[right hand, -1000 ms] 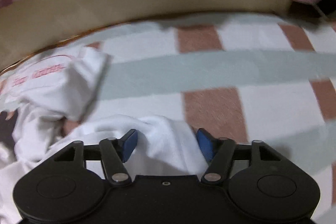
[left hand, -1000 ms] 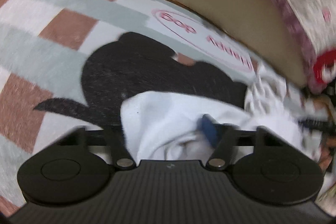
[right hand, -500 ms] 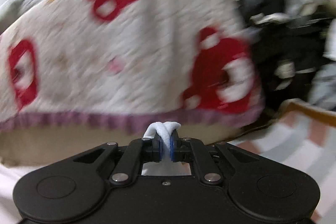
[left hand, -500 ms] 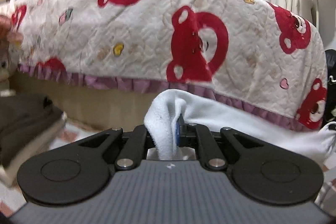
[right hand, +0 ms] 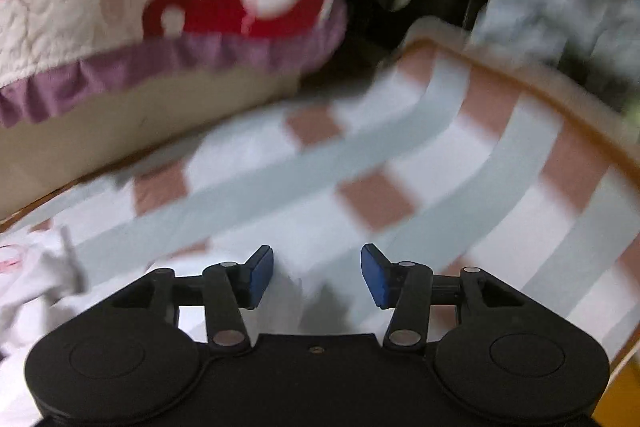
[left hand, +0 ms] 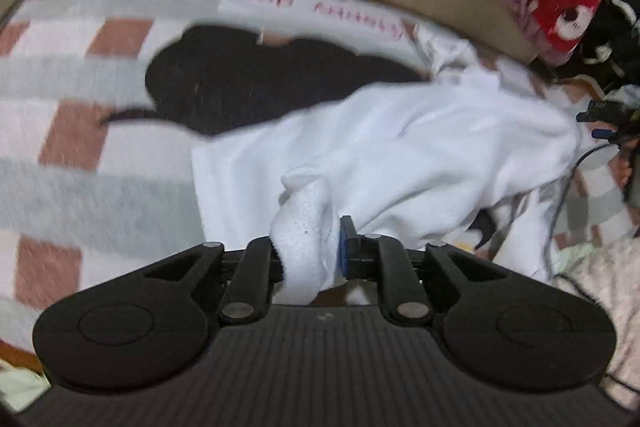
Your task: Fold clothes
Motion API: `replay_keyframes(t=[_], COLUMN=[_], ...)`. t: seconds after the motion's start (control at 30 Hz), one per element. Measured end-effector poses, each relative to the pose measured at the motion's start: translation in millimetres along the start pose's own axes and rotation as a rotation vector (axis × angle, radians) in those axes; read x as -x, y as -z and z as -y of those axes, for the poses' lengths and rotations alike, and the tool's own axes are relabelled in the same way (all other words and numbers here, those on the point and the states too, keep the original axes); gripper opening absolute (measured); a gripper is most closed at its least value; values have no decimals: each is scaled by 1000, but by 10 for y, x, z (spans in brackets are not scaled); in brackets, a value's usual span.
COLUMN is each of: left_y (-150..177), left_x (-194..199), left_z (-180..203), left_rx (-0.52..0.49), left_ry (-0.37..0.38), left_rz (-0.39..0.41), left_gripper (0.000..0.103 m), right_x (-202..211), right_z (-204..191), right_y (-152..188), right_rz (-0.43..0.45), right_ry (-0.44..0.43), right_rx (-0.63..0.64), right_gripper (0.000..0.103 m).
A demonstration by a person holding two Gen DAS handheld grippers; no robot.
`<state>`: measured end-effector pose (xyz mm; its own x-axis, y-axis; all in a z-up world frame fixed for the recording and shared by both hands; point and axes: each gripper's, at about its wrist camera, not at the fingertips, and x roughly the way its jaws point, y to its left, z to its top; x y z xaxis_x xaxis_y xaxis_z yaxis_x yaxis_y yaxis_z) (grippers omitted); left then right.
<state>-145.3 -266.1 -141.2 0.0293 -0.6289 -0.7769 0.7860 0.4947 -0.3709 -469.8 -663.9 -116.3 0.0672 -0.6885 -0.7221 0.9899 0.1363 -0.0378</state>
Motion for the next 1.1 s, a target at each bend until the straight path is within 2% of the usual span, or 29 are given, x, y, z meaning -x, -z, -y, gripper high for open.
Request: replay_keyframes(t=[0.03, 0.07, 0.1, 0.2, 0.27, 0.37, 0.4, 0.43, 0.53, 0.57, 0.63, 0.73, 0.87, 0.93, 1.03, 1.1], left_y=[-36, -52, -56, -40, -35, -81, -137, -201, -429, -534, -763, -1106, -1508, -1640, -1690, -1697], left_x=[55, 106, 155, 246, 272, 257, 213, 156, -122, -255, -547, -985, -1658, -1952, -2320, -2542], left_z=[-11, -17, -19, -33, -53, -52, 1, 70, 367, 489, 735, 1103, 1408, 1536, 1641, 1621], left_rx=[5, 10, 14, 28, 42, 32, 10, -13, -96, -126, -183, -268, -267, -286, -287, -231], left_ry=[22, 36, 45, 19, -14, -71, -77, -76, -49, -39, -21, 6, 62, 72, 100, 167], left_rz=[8, 15, 23, 46, 68, 107, 116, 120, 109, 103, 94, 80, 28, 7, -61, -168], left_gripper=[34, 38, 41, 41, 41, 41, 41, 42, 47, 47, 55, 56, 56, 56, 61, 67], right_x=[46, 88, 130, 222, 169, -75, -142, -182, -320, -331, -351, -523, -753, -885, -976, -962], right_z=[-63, -72, -80, -289, -489, -843, -973, -1069, -1140, -1021, -780, -354, 213, 411, 534, 500], right_y=[-26, -51, -77, -96, -77, 0, 47, 80, 66, 49, 16, 12, 6, 107, 148, 158], right_rz=[56, 92, 127, 155, 65, -143, -196, -227, -261, -244, -208, -236, -274, -339, -361, -363], right_ry=[29, -8, -46, -235, -473, -708, -730, -722, -551, -498, -393, -321, -225, -310, -375, -400], right_rx=[29, 31, 32, 65, 73, 28, 33, 42, 54, 36, -1, -49, -113, -217, -316, -326], right_gripper=[55, 55, 55, 55, 59, 59, 59, 59, 59, 59, 59, 60, 62, 62, 62, 62])
